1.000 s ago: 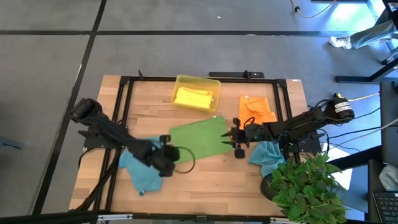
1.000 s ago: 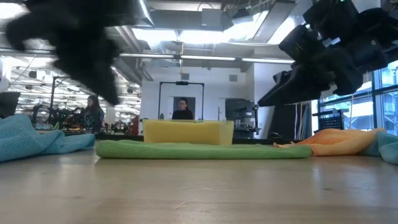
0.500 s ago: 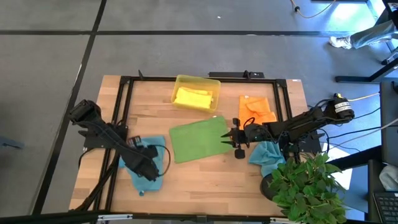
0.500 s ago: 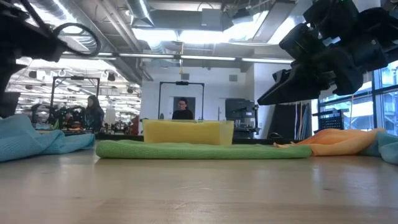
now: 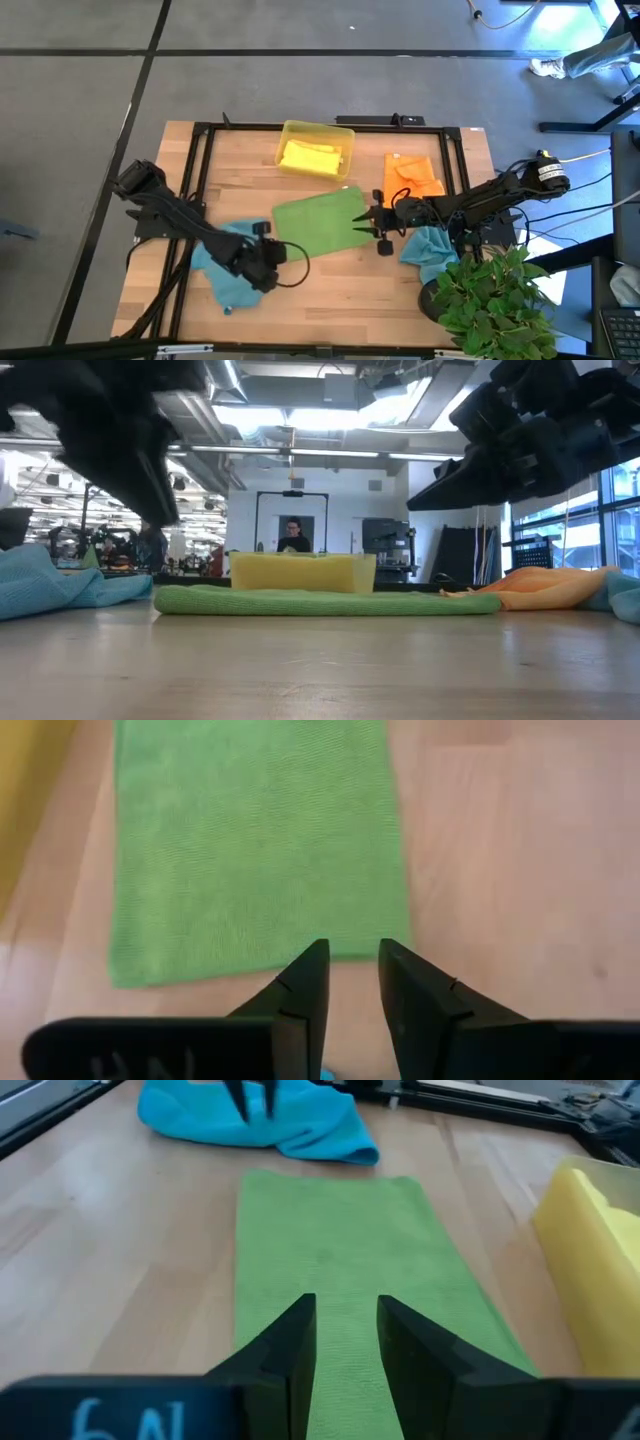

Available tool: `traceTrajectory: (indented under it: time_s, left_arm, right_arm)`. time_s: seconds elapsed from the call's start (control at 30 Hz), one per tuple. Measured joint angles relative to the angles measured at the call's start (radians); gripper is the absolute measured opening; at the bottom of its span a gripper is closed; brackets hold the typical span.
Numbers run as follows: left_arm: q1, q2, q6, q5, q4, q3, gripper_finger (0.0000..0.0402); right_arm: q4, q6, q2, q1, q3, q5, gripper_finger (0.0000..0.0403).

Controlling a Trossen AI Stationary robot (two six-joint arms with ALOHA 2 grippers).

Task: Fold microfiber towels
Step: Fold the green towel

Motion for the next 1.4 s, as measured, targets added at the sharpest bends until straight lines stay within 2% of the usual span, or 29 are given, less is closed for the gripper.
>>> traceTrajectory:
  time_s: [0.17, 0.33, 0.63, 0.97, 1.1, 1.17, 1.33, 1.4]
  left_arm:
    - [0.033, 0.091, 0.151, 0.080, 0.099, -0.001, 0.0096]
    - [0.058, 0.111, 0.132, 0.090, 0.190, 0.000, 0.0128]
    - [0.040, 0.125, 0.128, 0.095, 0.149, 0.026, 0.0182]
    - [0.036, 0.203, 0.156, 0.082, 0.111, 0.026, 0.0185]
    - [0.035, 0.212, 0.194, 0.074, 0.111, 0.029, 0.0181]
    - [0.035, 0.213, 0.203, 0.070, 0.111, 0.029, 0.0181]
    - [0.035, 0.214, 0.232, 0.051, 0.106, 0.029, 0.0177]
    - [0.035, 0.215, 0.233, 0.051, 0.108, 0.027, 0.0168]
  right_arm:
    - [0.002, -0.003, 0.000, 0.000, 0.000, -0.004, 0.0110]
    - [0.002, -0.003, 0.000, 0.000, 0.000, -0.004, 0.0110]
    - [0.008, -0.003, 0.000, 0.000, 0.000, -0.004, 0.0110]
    - [0.026, -0.003, 0.000, 0.000, 0.000, -0.004, 0.0110]
    - [0.164, 0.026, 0.002, 0.044, 0.000, -0.050, 0.0110]
    - [0.222, -0.013, 0.010, 0.090, 0.003, -0.064, 0.0110]
    - [0.229, -0.118, 0.069, 0.145, 0.017, 0.047, 0.0110]
    - [0.231, -0.127, 0.105, 0.145, 0.030, 0.056, 0.0110]
